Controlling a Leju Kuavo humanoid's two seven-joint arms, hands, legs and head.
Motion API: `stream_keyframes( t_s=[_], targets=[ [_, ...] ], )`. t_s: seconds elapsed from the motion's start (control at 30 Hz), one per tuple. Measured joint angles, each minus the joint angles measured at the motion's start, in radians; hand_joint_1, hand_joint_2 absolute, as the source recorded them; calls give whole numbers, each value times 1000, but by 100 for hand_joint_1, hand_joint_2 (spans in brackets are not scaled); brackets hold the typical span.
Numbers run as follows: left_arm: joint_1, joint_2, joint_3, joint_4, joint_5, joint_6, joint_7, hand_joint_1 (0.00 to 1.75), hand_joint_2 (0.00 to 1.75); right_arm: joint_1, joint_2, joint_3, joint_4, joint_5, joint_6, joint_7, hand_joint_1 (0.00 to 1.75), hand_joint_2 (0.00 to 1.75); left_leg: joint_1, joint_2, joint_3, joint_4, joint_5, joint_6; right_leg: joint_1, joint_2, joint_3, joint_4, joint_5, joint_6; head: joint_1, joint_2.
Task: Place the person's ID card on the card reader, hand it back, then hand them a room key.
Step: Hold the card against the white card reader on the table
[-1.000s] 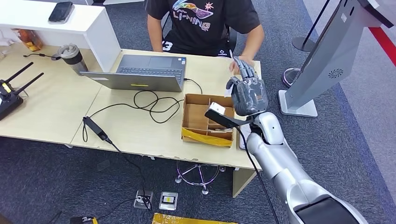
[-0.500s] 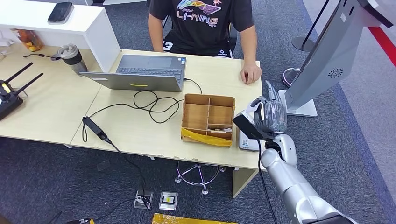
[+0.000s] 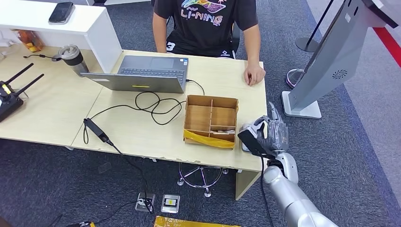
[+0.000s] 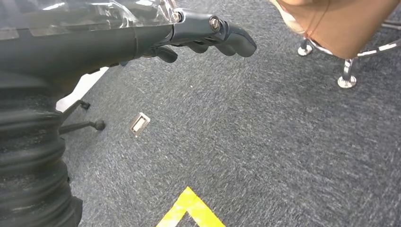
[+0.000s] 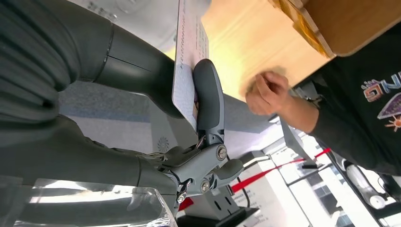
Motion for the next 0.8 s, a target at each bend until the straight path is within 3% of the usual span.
stream_keyframes(
  t_s=[0.8],
  targets=[
    [-6, -14, 2, 5, 16, 35, 6, 0, 175, 49, 12, -1, 36, -89, 15, 33, 175, 175, 0, 0, 0, 0, 0, 0, 0, 0, 0, 0, 0, 0, 0, 0]
  ],
)
